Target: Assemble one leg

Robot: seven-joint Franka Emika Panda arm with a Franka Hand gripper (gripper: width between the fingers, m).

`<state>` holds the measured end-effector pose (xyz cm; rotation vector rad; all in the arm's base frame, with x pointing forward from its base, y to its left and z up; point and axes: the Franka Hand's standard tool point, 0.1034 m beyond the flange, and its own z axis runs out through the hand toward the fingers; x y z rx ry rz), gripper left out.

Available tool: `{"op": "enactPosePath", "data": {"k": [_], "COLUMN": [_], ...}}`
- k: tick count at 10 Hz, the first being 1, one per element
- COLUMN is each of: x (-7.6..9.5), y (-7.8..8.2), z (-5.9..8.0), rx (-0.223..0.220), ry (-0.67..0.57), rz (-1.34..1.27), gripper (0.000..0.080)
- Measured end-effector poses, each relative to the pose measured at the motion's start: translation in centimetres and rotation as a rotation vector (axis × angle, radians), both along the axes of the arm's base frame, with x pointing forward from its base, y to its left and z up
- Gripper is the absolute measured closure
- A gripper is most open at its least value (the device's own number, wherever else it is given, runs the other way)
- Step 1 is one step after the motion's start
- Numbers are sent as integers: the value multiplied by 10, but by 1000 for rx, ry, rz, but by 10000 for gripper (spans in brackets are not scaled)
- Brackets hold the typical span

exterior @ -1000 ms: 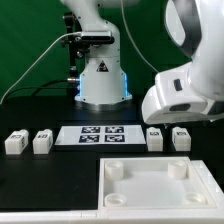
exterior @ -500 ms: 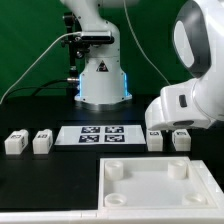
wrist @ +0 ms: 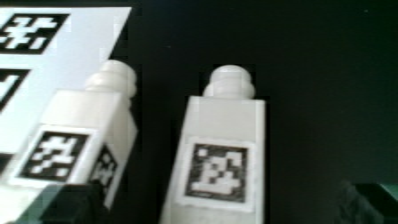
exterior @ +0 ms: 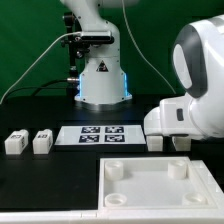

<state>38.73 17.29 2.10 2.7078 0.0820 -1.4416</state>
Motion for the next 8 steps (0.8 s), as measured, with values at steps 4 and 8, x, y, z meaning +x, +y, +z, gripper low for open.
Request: {"op": "enactPosePath", "data": {"k": [4,8], "x": [0,0], "y": [3,3], "z": [-7,-10], "rx": [12,17], "ry": [-22,-30], "rz": [7,6], "gripper": [150,150]}}
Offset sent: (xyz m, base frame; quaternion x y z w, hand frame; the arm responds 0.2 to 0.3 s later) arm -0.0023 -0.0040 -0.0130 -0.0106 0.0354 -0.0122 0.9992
